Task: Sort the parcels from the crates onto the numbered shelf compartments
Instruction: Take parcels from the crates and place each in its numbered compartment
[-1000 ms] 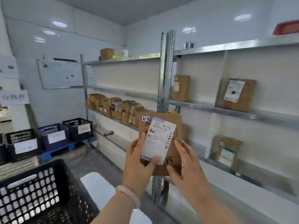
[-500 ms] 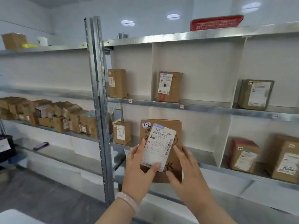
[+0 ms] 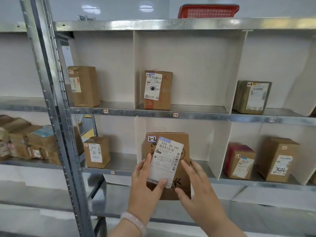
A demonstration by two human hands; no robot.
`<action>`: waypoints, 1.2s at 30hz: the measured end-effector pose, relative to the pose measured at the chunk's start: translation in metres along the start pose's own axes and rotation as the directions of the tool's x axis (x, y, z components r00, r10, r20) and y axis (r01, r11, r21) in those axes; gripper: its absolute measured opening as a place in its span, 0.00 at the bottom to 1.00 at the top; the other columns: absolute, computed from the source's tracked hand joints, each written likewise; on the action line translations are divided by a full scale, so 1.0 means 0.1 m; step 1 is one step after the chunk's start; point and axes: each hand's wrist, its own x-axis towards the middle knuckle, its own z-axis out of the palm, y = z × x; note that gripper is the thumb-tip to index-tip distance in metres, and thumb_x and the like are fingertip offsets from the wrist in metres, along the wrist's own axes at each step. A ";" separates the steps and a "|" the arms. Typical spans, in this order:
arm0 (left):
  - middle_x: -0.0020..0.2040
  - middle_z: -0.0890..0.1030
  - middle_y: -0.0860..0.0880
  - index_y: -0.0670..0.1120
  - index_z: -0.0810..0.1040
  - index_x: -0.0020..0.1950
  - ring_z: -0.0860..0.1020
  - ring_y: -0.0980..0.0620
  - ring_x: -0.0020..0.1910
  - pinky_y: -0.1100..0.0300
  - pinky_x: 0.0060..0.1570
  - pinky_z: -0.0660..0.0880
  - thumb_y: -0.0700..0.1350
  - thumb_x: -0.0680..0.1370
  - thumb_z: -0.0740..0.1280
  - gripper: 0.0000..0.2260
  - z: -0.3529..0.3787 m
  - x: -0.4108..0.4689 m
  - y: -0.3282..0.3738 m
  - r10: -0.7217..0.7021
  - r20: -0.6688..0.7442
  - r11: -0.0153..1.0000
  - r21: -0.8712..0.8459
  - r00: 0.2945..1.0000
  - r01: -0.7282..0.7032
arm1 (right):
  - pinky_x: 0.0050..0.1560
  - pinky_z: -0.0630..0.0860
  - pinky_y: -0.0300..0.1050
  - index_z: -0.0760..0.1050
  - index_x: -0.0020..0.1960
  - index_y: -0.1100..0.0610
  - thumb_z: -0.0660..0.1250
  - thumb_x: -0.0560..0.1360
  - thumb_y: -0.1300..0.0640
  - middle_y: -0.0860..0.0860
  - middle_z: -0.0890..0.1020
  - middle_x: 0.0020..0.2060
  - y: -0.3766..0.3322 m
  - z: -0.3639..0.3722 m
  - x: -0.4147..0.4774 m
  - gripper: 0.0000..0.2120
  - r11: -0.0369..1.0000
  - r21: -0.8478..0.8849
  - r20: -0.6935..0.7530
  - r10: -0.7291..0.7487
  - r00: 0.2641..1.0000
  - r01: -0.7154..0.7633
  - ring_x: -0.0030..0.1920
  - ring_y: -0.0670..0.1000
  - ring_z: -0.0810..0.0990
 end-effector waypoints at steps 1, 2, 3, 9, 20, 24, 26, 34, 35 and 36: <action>0.66 0.59 0.61 0.74 0.52 0.68 0.65 0.63 0.63 0.83 0.49 0.67 0.47 0.73 0.75 0.39 0.03 0.06 -0.07 0.003 0.013 1.000 -0.009 1.000 -0.003 | 0.69 0.59 0.35 0.44 0.70 0.27 0.66 0.75 0.43 0.26 0.43 0.70 0.02 0.03 0.03 0.36 1.000 -0.016 0.004 0.014 1.000 -0.014 0.66 0.25 0.45; 0.65 0.59 0.63 0.74 0.52 0.68 0.65 0.65 0.62 0.82 0.49 0.67 0.47 0.73 0.75 0.40 0.06 0.12 -0.14 0.007 0.027 1.000 -0.018 1.000 -0.006 | 0.68 0.59 0.34 0.43 0.69 0.26 0.66 0.75 0.43 0.24 0.40 0.68 0.04 0.07 0.06 0.36 0.999 -0.033 0.010 0.034 0.999 -0.033 0.65 0.23 0.43; 0.64 0.58 0.64 0.75 0.52 0.68 0.65 0.67 0.62 0.82 0.50 0.67 0.47 0.73 0.75 0.40 0.11 0.18 -0.21 0.008 0.044 1.000 -0.025 0.999 -0.007 | 0.67 0.59 0.33 0.43 0.68 0.26 0.66 0.75 0.43 0.23 0.39 0.66 0.06 0.10 0.08 0.36 0.997 -0.050 0.016 0.056 0.998 -0.055 0.64 0.23 0.43; 0.68 0.59 0.59 0.74 0.53 0.69 0.65 0.67 0.63 0.84 0.51 0.63 0.45 0.74 0.75 0.40 0.45 0.39 -0.48 -0.022 0.133 0.998 -0.054 0.991 0.029 | 0.68 0.63 0.37 0.41 0.67 0.25 0.64 0.76 0.41 0.25 0.37 0.67 0.38 0.21 0.12 0.34 0.975 -0.164 0.078 0.162 0.984 -0.148 0.66 0.30 0.44; 0.69 0.58 0.60 0.76 0.49 0.68 0.61 0.66 0.64 0.85 0.51 0.62 0.48 0.75 0.74 0.39 1.42 0.74 -0.97 -0.102 0.248 0.994 0.002 0.963 0.105 | 0.72 0.56 0.39 0.36 0.67 0.25 0.60 0.76 0.36 0.28 0.37 0.68 1.44 0.39 0.30 0.34 0.948 -0.227 0.124 0.255 0.959 -0.223 0.70 0.34 0.43; 0.69 0.58 0.61 0.74 0.47 0.69 0.60 0.74 0.61 0.83 0.53 0.61 0.50 0.76 0.73 0.38 1.87 0.98 -1.06 -0.106 0.262 0.994 0.033 0.959 0.101 | 0.72 0.58 0.43 0.37 0.69 0.26 0.61 0.74 0.36 0.31 0.42 0.71 1.95 0.44 0.51 0.36 0.957 -0.196 0.121 0.240 0.963 -0.214 0.76 0.43 0.51; 0.68 0.58 0.60 0.73 0.48 0.69 0.61 0.75 0.62 0.85 0.51 0.62 0.51 0.76 0.72 0.37 2.10 1.10 -1.12 -0.101 0.273 0.995 0.030 0.957 0.097 | 0.71 0.62 0.46 0.37 0.71 0.27 0.60 0.73 0.34 0.33 0.45 0.73 2.21 0.47 0.62 0.37 0.958 -0.193 0.112 0.236 0.965 -0.212 0.75 0.46 0.56; 0.71 0.61 0.54 0.70 0.50 0.72 0.67 0.57 0.68 0.80 0.57 0.66 0.52 0.76 0.71 0.36 2.82 1.62 -1.45 -0.128 0.232 0.991 0.065 0.964 0.116 | 0.57 0.74 0.48 0.56 0.76 0.42 0.69 0.70 0.40 0.45 0.65 0.74 3.07 0.69 1.02 0.39 0.975 -0.142 0.085 0.182 0.980 -0.168 0.66 0.51 0.74; 0.71 0.61 0.53 0.69 0.50 0.73 0.66 0.56 0.68 0.81 0.57 0.65 0.52 0.76 0.71 0.36 2.88 1.68 -1.50 -0.128 0.227 0.990 0.080 0.965 0.113 | 0.56 0.75 0.47 0.56 0.76 0.41 0.69 0.69 0.40 0.45 0.65 0.74 3.14 0.73 1.06 0.39 0.977 -0.135 0.089 0.177 0.980 -0.165 0.66 0.50 0.74; 0.70 0.61 0.53 0.69 0.50 0.73 0.66 0.56 0.68 0.81 0.58 0.64 0.51 0.76 0.72 0.37 2.94 1.73 -1.56 -0.124 0.217 0.990 0.091 0.968 0.107 | 0.56 0.75 0.45 0.57 0.76 0.41 0.67 0.69 0.39 0.44 0.65 0.74 3.20 0.78 1.09 0.38 0.978 -0.135 0.097 0.170 0.981 -0.156 0.66 0.49 0.74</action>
